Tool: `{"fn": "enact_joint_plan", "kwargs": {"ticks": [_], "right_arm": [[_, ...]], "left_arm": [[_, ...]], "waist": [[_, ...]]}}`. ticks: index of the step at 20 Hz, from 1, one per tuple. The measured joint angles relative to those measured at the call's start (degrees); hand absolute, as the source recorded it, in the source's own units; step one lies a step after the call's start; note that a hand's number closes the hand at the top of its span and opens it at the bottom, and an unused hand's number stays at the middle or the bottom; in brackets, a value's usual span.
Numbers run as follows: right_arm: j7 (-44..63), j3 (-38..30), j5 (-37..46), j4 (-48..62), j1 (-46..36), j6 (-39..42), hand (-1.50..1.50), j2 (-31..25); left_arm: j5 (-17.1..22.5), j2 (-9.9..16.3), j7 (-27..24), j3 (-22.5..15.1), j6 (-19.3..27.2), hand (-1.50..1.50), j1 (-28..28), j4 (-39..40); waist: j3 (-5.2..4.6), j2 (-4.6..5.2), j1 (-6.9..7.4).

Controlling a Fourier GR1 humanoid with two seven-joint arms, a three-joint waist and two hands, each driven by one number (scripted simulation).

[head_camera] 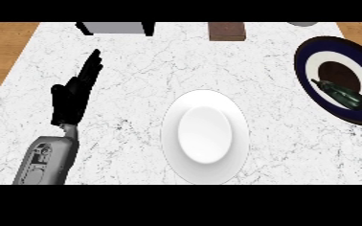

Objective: Pick the eggplant from the plate and place it in the plate

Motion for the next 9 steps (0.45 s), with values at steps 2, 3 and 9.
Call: {"fn": "enact_joint_plan", "kwargs": {"ticks": [2, 3, 9], "right_arm": [[-1.08, -0.19, -0.13, -0.18, 1.87, 1.08, -1.50, -0.74], [-1.31, -0.33, -0.23, -0.17, 2.69, 1.33, -1.50, -1.05], [-1.82, -1.19, -0.96, -0.55, 5.66, 1.78, -1.50, -1.28]], "left_arm": [[-0.07, -0.18, 0.64, -0.08, 0.11, 0.00, -0.60, 0.01], [0.11, -0.15, 0.41, -0.02, -0.08, 0.00, -0.29, -0.15], [0.28, 0.03, 0.69, 0.15, -0.36, 0.00, -0.35, -0.70]], "waist": [[0.05, 0.00, 0.03], [0.08, 0.02, 0.19], [0.23, 0.06, 0.57]]}}
